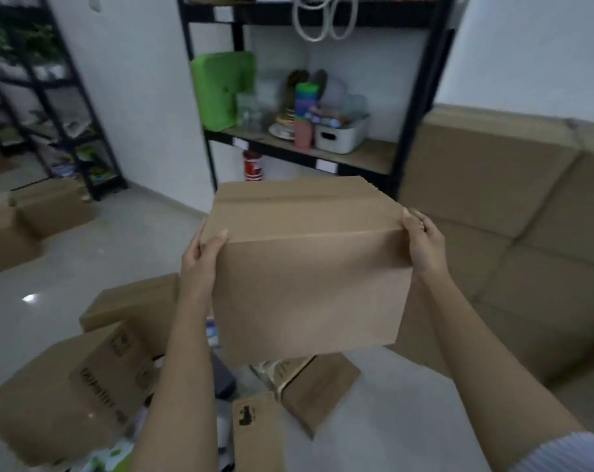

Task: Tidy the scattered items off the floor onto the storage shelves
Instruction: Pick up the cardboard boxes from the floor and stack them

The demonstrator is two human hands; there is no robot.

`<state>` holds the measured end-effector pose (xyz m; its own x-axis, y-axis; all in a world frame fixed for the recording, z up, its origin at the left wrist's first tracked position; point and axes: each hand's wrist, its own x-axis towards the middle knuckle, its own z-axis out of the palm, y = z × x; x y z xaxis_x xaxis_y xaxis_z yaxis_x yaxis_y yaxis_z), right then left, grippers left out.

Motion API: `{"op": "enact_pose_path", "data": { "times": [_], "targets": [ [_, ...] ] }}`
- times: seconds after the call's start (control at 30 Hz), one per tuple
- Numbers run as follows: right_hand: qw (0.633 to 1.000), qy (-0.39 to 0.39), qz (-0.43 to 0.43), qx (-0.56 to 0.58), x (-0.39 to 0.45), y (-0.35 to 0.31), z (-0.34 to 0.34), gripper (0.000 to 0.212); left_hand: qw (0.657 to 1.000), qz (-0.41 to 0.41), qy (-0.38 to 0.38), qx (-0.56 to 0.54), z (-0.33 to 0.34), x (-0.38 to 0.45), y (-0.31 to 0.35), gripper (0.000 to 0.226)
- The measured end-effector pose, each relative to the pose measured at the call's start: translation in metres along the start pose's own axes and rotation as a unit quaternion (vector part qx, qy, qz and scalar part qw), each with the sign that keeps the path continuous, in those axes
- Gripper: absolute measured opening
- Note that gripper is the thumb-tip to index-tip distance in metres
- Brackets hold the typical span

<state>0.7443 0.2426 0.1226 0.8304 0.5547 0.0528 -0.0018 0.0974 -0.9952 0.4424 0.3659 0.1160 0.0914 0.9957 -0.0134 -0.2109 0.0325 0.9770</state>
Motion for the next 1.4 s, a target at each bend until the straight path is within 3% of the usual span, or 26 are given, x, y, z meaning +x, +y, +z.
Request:
{"op": "enact_pose_path", "data": {
  "times": [0.27, 0.57, 0.7, 1.0, 1.17, 1.4],
  "targets": [
    [0.985, 0.167, -0.031, 0.022, -0.037, -0.038, -0.22, 0.042, 0.983, -0.024, -0.18, -0.005, 0.162, -0.095, -0.019, 0.052],
    [0.95, 0.306, -0.066, 0.003, -0.095, -0.076, -0.404, 0.041, 0.93, -0.029, -0.366, 0.004, 0.297, -0.197, -0.033, 0.068],
    [0.926, 0.373, -0.06, -0.018, -0.107, -0.083, -0.46, 0.049, 0.91, -0.021, -0.414, 0.002, 0.348, -0.232, -0.036, 0.077],
    [0.877, 0.475, -0.07, -0.031, -0.093, -0.092, -0.557, 0.043, 0.873, -0.015, -0.488, -0.007, 0.478, -0.277, -0.059, 0.031],
    [0.833, 0.546, -0.08, -0.044, -0.058, -0.111, -0.614, 0.035, 0.839, 0.0, -0.544, 0.009, 0.568, -0.29, -0.071, 0.03],
    [0.762, 0.636, -0.104, -0.06, -0.023, -0.136, -0.676, 0.032, 0.772, -0.008, -0.635, 0.019, 0.666, -0.307, -0.084, 0.054]
  ]
}}
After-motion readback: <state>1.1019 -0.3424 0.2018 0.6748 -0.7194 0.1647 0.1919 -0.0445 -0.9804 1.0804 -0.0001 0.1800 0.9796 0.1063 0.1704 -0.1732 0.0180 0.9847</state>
